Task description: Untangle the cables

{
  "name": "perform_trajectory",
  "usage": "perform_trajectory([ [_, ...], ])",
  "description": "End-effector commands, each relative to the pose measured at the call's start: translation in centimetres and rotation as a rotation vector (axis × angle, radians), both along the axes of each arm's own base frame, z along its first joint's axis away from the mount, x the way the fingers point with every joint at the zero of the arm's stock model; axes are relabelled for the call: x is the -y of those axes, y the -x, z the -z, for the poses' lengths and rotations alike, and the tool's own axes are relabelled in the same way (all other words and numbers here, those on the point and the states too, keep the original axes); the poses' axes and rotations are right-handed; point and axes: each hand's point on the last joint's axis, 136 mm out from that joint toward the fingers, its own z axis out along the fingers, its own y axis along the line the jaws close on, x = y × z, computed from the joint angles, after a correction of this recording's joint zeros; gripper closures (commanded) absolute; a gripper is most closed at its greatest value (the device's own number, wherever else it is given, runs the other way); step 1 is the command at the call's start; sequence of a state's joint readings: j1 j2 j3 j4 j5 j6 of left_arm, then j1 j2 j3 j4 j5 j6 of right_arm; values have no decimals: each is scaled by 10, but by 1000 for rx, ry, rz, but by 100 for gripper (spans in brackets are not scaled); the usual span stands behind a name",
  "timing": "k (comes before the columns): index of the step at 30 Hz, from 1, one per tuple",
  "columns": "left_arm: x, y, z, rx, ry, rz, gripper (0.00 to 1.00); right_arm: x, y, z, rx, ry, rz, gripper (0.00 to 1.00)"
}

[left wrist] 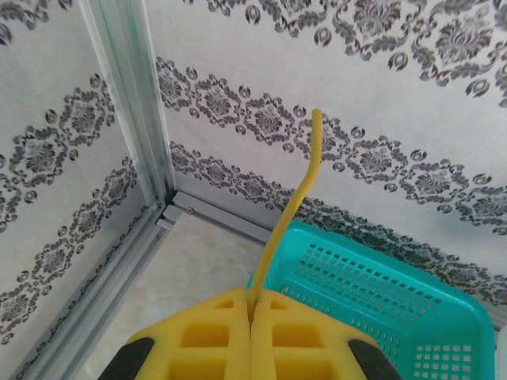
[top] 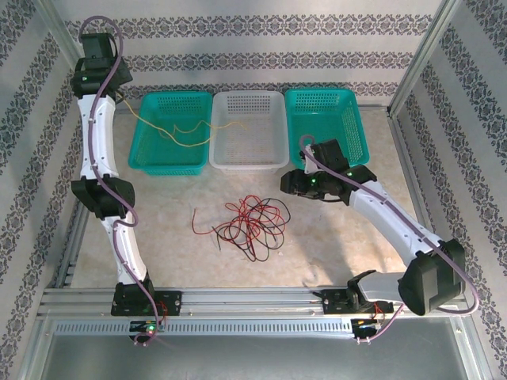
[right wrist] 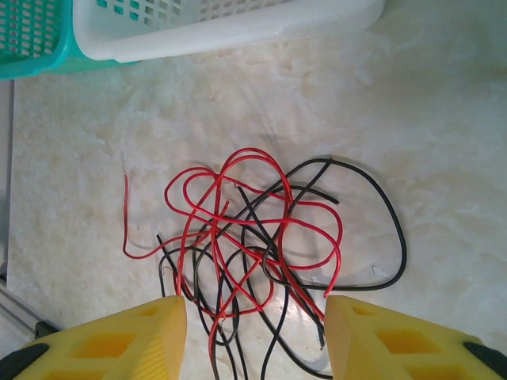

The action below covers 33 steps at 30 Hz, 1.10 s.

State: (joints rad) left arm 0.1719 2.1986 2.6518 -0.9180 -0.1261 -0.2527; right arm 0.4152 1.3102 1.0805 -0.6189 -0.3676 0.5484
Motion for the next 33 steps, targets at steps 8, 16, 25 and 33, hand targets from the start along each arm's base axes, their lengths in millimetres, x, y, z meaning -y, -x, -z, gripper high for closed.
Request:
perform_trajectory([
  [8, 93, -47, 129, -229, 171, 331, 100, -15, 4, -9, 10, 13, -52, 50],
  [16, 126, -57, 144, -233, 211, 390, 35, -6, 22, -15, 27, 30, -29, 50],
  [25, 144, -13, 89, -241, 77, 395, 0, -2, 47, -22, 61, 7, -7, 47],
  [33, 225, 77, 17, -18, 181, 505, 0, -8, 58, -2, 35, 24, -52, 44],
])
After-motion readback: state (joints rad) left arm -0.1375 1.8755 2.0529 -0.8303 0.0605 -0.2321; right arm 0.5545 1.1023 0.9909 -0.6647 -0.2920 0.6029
